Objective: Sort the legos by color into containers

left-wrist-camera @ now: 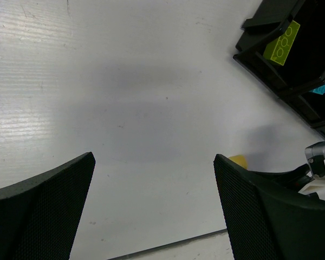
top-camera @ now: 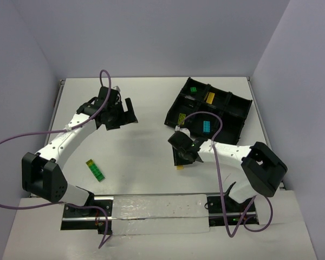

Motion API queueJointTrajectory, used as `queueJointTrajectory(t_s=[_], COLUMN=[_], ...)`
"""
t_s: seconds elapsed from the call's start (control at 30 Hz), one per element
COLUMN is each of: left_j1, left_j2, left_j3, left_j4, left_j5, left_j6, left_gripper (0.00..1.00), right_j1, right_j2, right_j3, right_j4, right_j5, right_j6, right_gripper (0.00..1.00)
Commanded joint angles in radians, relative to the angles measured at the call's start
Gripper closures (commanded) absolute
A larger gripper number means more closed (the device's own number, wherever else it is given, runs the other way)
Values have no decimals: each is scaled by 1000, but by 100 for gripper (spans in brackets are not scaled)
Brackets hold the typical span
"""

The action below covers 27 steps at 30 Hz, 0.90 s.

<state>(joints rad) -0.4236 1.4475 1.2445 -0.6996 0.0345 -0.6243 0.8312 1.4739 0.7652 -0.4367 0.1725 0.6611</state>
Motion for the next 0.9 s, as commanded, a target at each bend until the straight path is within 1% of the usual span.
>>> queueJointTrajectory(t_s=[0.0,0.03,0.07,0.13,0.17,0.27,0.33,0.47,0.53,0.57,0.67,0.87], left_j1=[4,3,3,3,4,5,5,4,5,5,5,5], left_j2=[-21,-19,-16,-11,-10,-13,-19,-35,-42,-42,-45,-61], left_j3=[-7,-9,-10,-8,-7,-1,4,4,3,3,5,8], left_j4=[19,22,24,26,26,19,19,22,22,20,13,12], left_j5=[15,20,24,30,31,20,12,-3,-7,-7,-8,-22], left_j6=[8,8,8,9,10,18,24,30,37,37,44,46], left_gripper=[2,2,2,2,2,3,3,3,3,3,3,2], right_j1=[39,44,46,47,47,33,-45,-216,-335,-337,-457,-575], right_j2=[6,10,11,1,-11,-65,-93,-109,-92,-77,1,133], right_j3=[45,56,68,112,137,224,282,367,416,417,494,630], right_j4=[-60,-74,-85,-121,-138,-174,-178,-126,-105,-98,-66,-38], right_j5=[87,98,105,123,139,191,204,155,114,113,107,120], right_j6=[-15,-14,-16,-27,-33,-63,-96,-144,-164,-168,-188,-200], right_gripper=[73,83,89,97,99,99,99,99,99,99,98,98])
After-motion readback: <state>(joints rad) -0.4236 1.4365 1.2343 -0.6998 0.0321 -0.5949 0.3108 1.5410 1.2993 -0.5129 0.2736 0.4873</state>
